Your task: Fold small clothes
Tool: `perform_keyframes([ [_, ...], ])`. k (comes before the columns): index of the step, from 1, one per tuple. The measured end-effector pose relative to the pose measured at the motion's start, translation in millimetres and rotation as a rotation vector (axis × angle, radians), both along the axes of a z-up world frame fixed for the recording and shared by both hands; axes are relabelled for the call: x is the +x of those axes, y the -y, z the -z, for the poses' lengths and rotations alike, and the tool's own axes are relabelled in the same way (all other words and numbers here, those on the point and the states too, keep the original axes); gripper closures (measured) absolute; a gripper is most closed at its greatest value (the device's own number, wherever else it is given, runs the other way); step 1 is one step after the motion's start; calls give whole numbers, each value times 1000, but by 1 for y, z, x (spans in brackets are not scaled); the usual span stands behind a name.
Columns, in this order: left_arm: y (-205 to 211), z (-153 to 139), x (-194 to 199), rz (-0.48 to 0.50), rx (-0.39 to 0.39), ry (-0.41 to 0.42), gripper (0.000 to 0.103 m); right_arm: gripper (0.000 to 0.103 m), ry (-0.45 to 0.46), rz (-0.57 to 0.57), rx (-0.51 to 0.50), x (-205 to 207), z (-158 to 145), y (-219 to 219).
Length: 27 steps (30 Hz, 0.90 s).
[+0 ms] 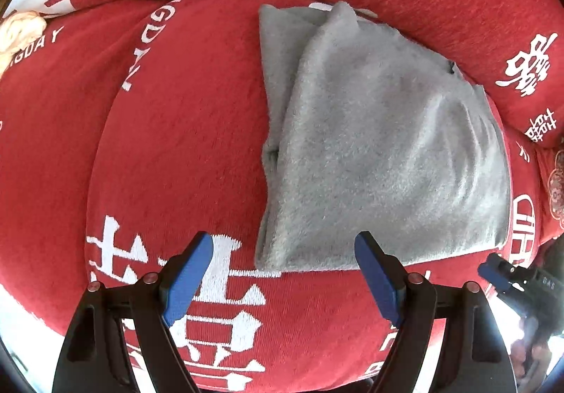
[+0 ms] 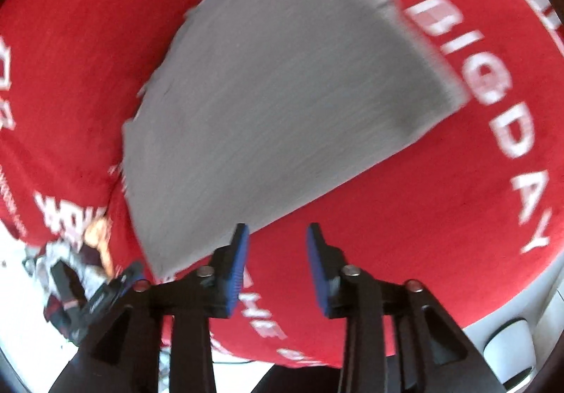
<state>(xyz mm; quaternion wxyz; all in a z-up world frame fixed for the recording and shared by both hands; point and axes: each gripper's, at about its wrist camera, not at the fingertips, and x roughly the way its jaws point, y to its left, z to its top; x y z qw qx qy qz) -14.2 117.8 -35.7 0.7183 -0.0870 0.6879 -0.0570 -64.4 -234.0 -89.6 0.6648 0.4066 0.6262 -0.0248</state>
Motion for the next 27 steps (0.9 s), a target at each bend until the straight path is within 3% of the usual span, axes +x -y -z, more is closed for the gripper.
perform_keyframes([
  [2,0,1,1,4,-1,-10,20,64,4,-29,42,7,4,-21],
  [5,0,1,1,0,17,3,11,63,5,-63,91,16,10,-44],
  [10,-5,4,2,-7,34,6,10,48,12,-111,162,25,18,-78],
  [11,-5,4,2,-5,48,7,0,44,13,-122,175,27,20,-85],
  [15,-11,7,6,-14,53,7,0,29,14,-160,229,33,25,-106],
  [23,-25,15,12,-21,64,-17,0,27,-7,-146,273,34,33,-114],
  [27,-39,19,14,-54,5,-37,0,27,-15,-120,299,35,39,-121],
])
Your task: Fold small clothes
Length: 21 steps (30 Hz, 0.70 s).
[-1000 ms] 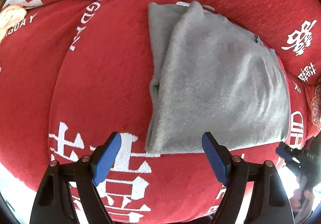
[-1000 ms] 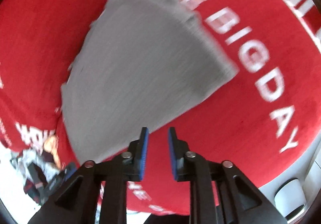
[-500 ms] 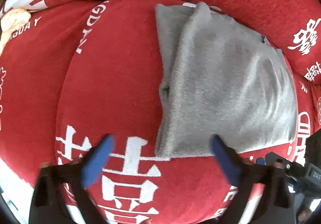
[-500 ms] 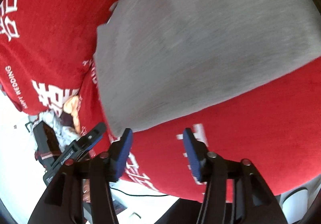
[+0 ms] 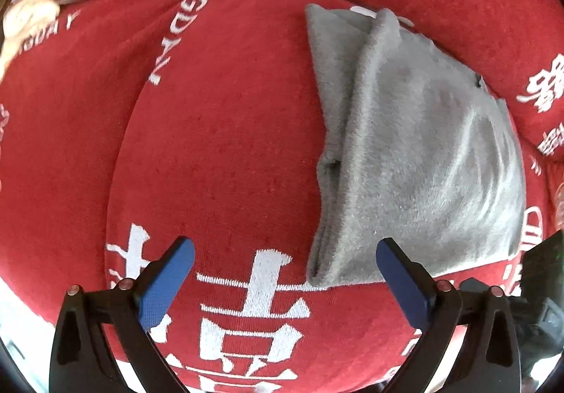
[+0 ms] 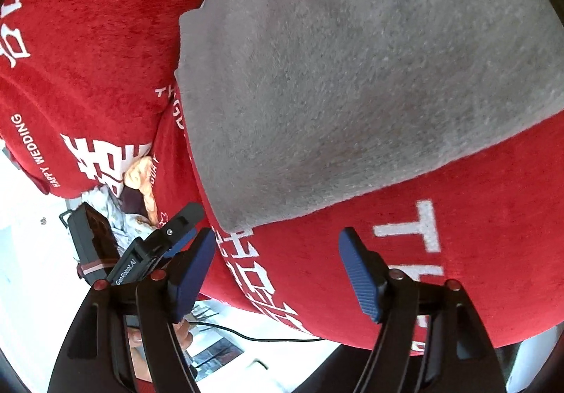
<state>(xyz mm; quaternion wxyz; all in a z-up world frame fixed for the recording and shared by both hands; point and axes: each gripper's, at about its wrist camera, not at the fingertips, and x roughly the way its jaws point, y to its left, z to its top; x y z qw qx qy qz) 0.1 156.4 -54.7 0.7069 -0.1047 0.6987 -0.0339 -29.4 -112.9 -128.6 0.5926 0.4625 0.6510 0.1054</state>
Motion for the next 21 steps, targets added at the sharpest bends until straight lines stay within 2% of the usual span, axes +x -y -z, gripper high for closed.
perform_keyframes([
  [5,-25,4,6,-69,-146,-16,0,27,-2,62,61,0,10,-10],
  [11,-47,5,17,-159,-209,5,0,27,1,179,124,-1,23,-17],
  [16,-43,9,30,-134,-262,16,0,27,34,291,228,1,31,-28],
  [18,-42,12,35,-129,-322,14,0,28,29,322,259,4,37,-35],
  [19,-44,13,38,-136,-351,13,0,30,21,333,264,5,40,-38],
  [20,-45,15,40,-145,-389,10,0,38,13,344,270,6,43,-40],
  [21,-45,16,43,-150,-415,7,0,52,5,351,275,7,45,-42],
])
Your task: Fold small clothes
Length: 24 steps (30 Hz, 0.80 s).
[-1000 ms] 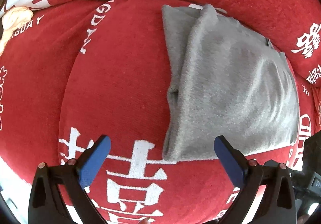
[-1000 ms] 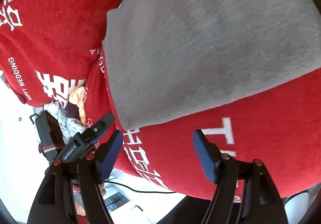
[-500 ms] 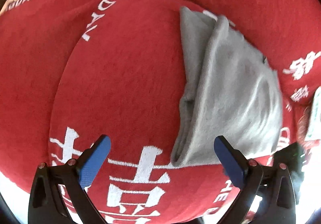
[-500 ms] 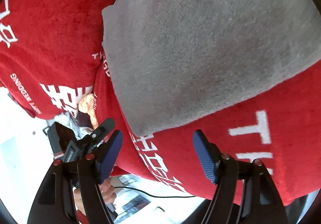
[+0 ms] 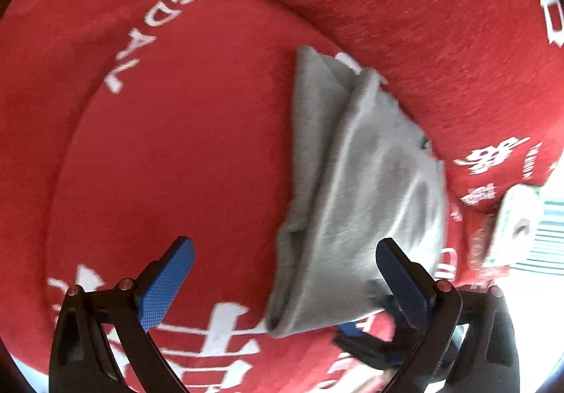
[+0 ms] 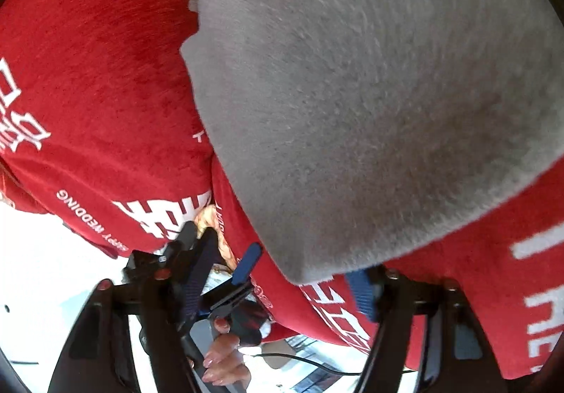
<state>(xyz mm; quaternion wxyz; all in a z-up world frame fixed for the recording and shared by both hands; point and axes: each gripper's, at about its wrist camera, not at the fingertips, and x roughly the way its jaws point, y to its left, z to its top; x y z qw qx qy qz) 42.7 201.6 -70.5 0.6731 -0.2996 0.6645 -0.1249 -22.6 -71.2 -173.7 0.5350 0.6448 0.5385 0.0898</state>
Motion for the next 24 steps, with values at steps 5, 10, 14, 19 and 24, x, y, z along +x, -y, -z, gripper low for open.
perform_keyframes([
  [5,2,6,12,20,-117,-11,0,94,15,47,77,6,2,1],
  [10,24,14,34,85,-271,-13,0,94,166,19,96,27,-38,12],
  [14,52,23,55,134,-287,-12,0,94,211,-15,89,38,-55,17],
  [19,83,21,70,170,-288,23,2,94,220,-93,50,36,-58,12],
  [24,107,27,77,234,-137,9,38,90,159,-245,-11,29,-45,-4],
])
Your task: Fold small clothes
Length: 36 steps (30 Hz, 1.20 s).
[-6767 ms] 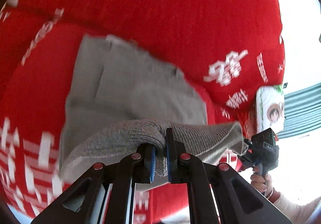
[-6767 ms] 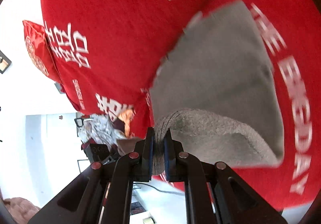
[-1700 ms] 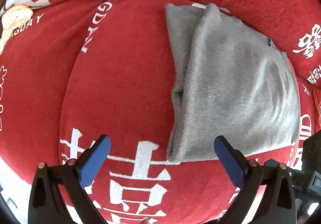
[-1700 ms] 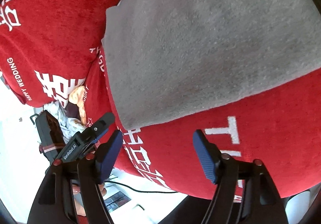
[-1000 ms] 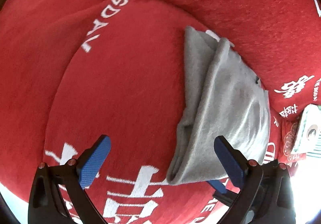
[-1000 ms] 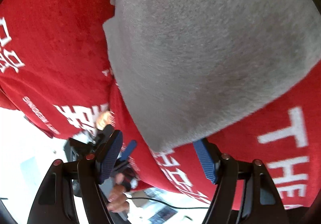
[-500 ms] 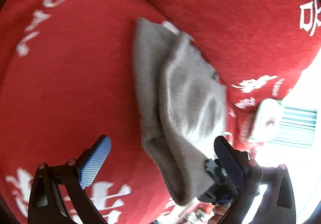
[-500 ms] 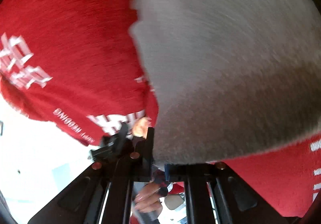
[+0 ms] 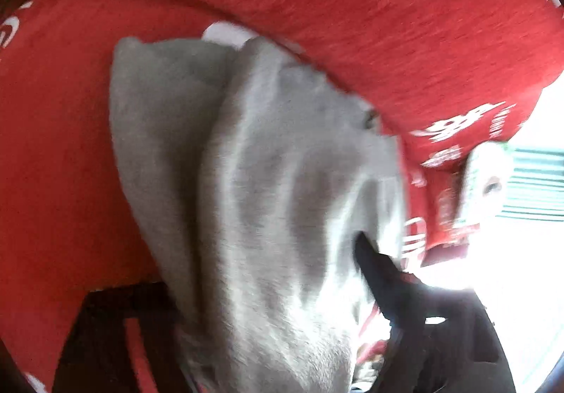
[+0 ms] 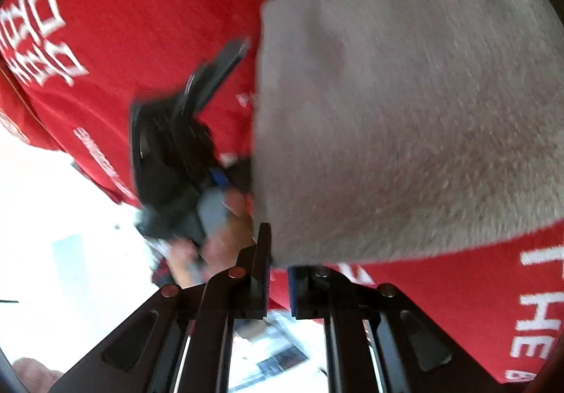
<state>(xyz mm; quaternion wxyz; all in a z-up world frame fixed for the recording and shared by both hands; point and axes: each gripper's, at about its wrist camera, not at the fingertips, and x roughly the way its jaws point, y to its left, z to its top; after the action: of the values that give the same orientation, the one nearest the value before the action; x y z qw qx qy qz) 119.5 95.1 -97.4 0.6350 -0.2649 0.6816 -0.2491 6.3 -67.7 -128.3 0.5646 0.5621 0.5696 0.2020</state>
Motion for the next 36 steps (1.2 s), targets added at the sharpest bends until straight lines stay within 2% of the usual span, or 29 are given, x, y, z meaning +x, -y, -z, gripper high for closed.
perform_keyframes([
  [1,1,3,0,9,27,-1,44,90,-16,-57,1,-1,2,-3],
  [2,0,5,-1,15,42,-5,46,90,-30,-103,-9,-3,2,-5],
  [4,-1,5,-3,14,43,-4,46,90,-31,-209,-76,-5,-6,-2],
  [6,3,3,-3,19,59,0,46,90,6,-249,-174,-5,-20,14],
  [10,15,4,-3,46,118,3,46,90,38,-132,-415,4,-39,76],
  [13,21,2,-4,62,165,26,46,91,52,-37,-486,16,-42,110],
  [15,26,1,-5,70,204,42,46,93,73,-20,-526,22,-41,122],
  [16,29,-1,-6,78,228,56,51,94,79,-27,-557,27,-38,123],
  [17,33,-3,-7,97,274,80,67,94,79,-37,-579,29,-34,123],
  [20,29,-8,-9,95,271,102,82,95,51,-93,-626,37,-11,113],
  [21,28,-10,-8,89,267,105,83,102,33,-117,-636,37,-1,107],
  [23,28,-21,-10,70,240,121,83,102,64,-85,-620,33,6,107],
  [28,46,-63,-12,31,151,180,84,102,51,-26,-526,18,18,124],
  [32,90,-104,-10,51,94,234,84,102,37,17,-400,11,29,147],
  [34,117,-117,-10,78,93,258,84,102,21,40,-341,12,30,147],
  [36,161,-128,-11,139,105,292,84,102,4,62,-286,9,33,154],
])
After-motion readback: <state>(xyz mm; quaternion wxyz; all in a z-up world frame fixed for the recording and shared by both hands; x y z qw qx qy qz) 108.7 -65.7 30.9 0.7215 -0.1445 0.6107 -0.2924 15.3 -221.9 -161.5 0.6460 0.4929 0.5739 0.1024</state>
